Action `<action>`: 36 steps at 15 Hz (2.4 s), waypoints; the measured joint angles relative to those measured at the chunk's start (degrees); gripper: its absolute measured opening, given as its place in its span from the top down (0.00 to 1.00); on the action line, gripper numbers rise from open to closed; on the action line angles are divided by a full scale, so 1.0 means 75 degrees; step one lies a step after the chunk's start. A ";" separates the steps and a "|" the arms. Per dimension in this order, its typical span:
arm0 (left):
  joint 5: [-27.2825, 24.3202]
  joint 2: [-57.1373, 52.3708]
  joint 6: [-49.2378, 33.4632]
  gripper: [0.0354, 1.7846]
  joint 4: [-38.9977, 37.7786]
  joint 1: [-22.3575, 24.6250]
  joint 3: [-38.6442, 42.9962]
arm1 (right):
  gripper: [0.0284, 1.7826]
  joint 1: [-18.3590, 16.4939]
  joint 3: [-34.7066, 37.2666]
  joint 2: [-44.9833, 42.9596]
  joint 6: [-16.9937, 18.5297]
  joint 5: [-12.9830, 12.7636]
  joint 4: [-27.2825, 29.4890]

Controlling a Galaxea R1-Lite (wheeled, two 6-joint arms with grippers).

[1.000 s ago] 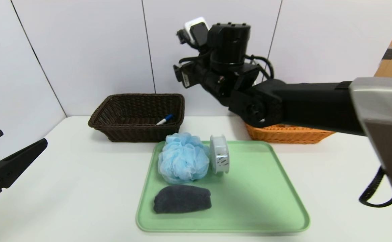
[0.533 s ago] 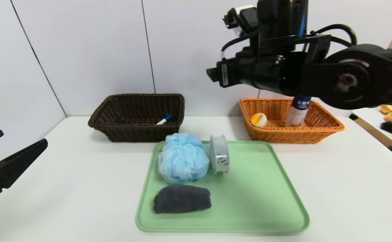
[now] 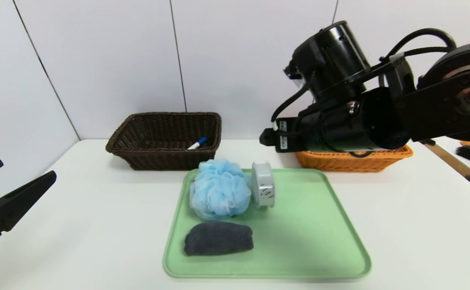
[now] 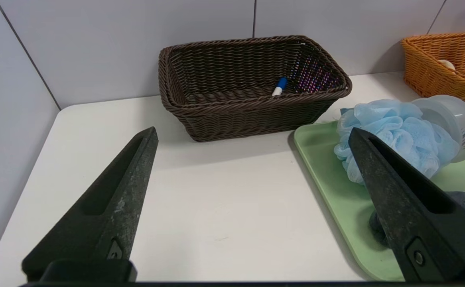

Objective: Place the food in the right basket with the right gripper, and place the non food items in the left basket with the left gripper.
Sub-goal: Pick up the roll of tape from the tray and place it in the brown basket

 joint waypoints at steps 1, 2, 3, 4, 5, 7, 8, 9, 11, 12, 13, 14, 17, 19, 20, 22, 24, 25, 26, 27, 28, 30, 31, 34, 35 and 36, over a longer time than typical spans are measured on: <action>0.0003 -0.0008 0.0005 0.06 0.0003 0.0000 0.0011 | 0.05 0.0054 0.0015 0.0140 0.0133 0.0003 0.0000; 0.0000 -0.0015 0.0003 0.06 0.0003 0.0000 0.0023 | 0.05 0.0083 0.0029 0.0294 0.0258 0.0007 -0.0015; -0.0003 -0.0015 0.0003 0.06 0.0003 0.0003 0.0029 | 0.05 0.0102 0.0033 0.0460 0.0390 0.0018 -0.0029; -0.0010 -0.0015 0.0005 0.06 0.0013 0.0000 0.0037 | 0.05 0.0140 0.0041 0.0650 0.0536 0.0026 -0.0033; -0.0010 -0.0008 0.0005 0.06 0.0007 0.0000 0.0037 | 0.05 0.0154 0.0047 0.0824 0.0692 0.0029 -0.0037; -0.0010 -0.0005 0.0003 0.06 0.0003 0.0000 0.0037 | 0.05 0.0140 0.0094 0.1128 0.0886 0.0041 -0.0047; -0.0003 -0.0005 0.0003 0.06 0.0003 0.0000 0.0037 | 0.05 0.0124 0.0099 0.1243 0.0944 0.0033 -0.0049; -0.0003 -0.0005 0.0003 0.06 -0.0002 0.0000 0.0037 | 0.05 0.0128 0.0114 0.1356 0.0975 0.0029 -0.0052; 0.0000 -0.0005 0.0000 0.06 -0.0011 0.0000 0.0041 | 0.05 0.0132 0.0143 0.1530 0.1099 -0.0003 -0.0062; 0.0000 -0.0005 -0.0007 0.06 -0.0013 0.0000 0.0041 | 0.05 0.0124 0.0154 0.1591 0.1133 -0.0007 -0.0070; 0.0000 -0.0008 -0.0007 0.06 -0.0013 0.0000 0.0041 | 0.05 0.0111 0.0161 0.1647 0.1185 -0.0008 -0.0102; 0.0000 -0.0015 -0.0007 0.06 -0.0013 0.0000 0.0041 | 0.05 0.0099 0.0169 0.1684 0.1221 -0.0008 -0.0111; 0.0000 -0.0018 -0.0003 0.06 -0.0013 0.0000 0.0041 | 0.15 0.0088 0.0289 0.1757 0.1191 -0.0003 -0.0475; 0.0003 -0.0018 -0.0007 0.06 -0.0011 0.0000 0.0041 | 0.33 0.0068 0.0323 0.1765 0.1156 0.0000 -0.0527; 0.0003 -0.0020 -0.0007 0.06 -0.0008 0.0000 0.0041 | 0.41 0.0070 0.0336 0.1765 0.1144 0.0003 -0.0525; 0.0000 -0.0020 -0.0007 0.06 -0.0002 0.0000 0.0041 | 0.54 0.0073 0.0362 0.1765 0.1130 0.0007 -0.0527; 0.0000 -0.0020 -0.0010 0.06 -0.0002 0.0000 0.0052 | 0.70 0.0068 0.0385 0.1765 0.1113 0.0003 -0.0527; 0.0003 -0.0020 -0.0010 0.06 -0.0002 0.0000 0.0055 | 0.69 0.0068 0.0385 0.1764 0.1104 0.0000 -0.0527; 0.0000 -0.0018 -0.0007 0.06 0.0000 0.0000 0.0067 | 0.69 0.0070 0.0385 0.1749 0.1070 -0.0003 -0.0530; 0.0000 -0.0020 -0.0011 0.06 -0.0005 0.0000 0.0076 | 0.69 0.0068 0.0367 0.1716 0.1011 -0.0007 -0.0566; 0.0000 -0.0020 -0.0015 0.06 -0.0008 0.0000 0.0091 | 0.69 0.0059 0.0341 0.1650 0.0902 -0.0018 -0.0580; 0.0000 -0.0018 -0.0011 0.06 -0.0020 0.0000 0.0125 | 0.69 0.0059 0.0283 0.1445 0.0452 -0.0015 -0.0595; 0.0003 -0.0018 -0.0011 0.06 -0.0023 0.0000 0.0132 | 0.69 0.0059 0.0164 0.1343 0.0284 -0.0018 -0.0595; 0.0000 -0.0008 -0.0018 0.06 -0.0023 0.0000 0.0148 | 0.69 0.0068 -0.0504 0.1066 -0.0364 -0.0003 -0.0647; 0.0000 -0.0008 -0.0021 0.06 -0.0026 0.0000 0.0148 | 0.69 0.0085 -0.0757 0.1029 -0.0592 0.0003 -0.0764; 0.0003 -0.0005 -0.0021 0.06 -0.0028 0.0000 0.0151 | 0.69 0.0098 -0.1005 0.1052 -0.0857 0.0011 -0.1044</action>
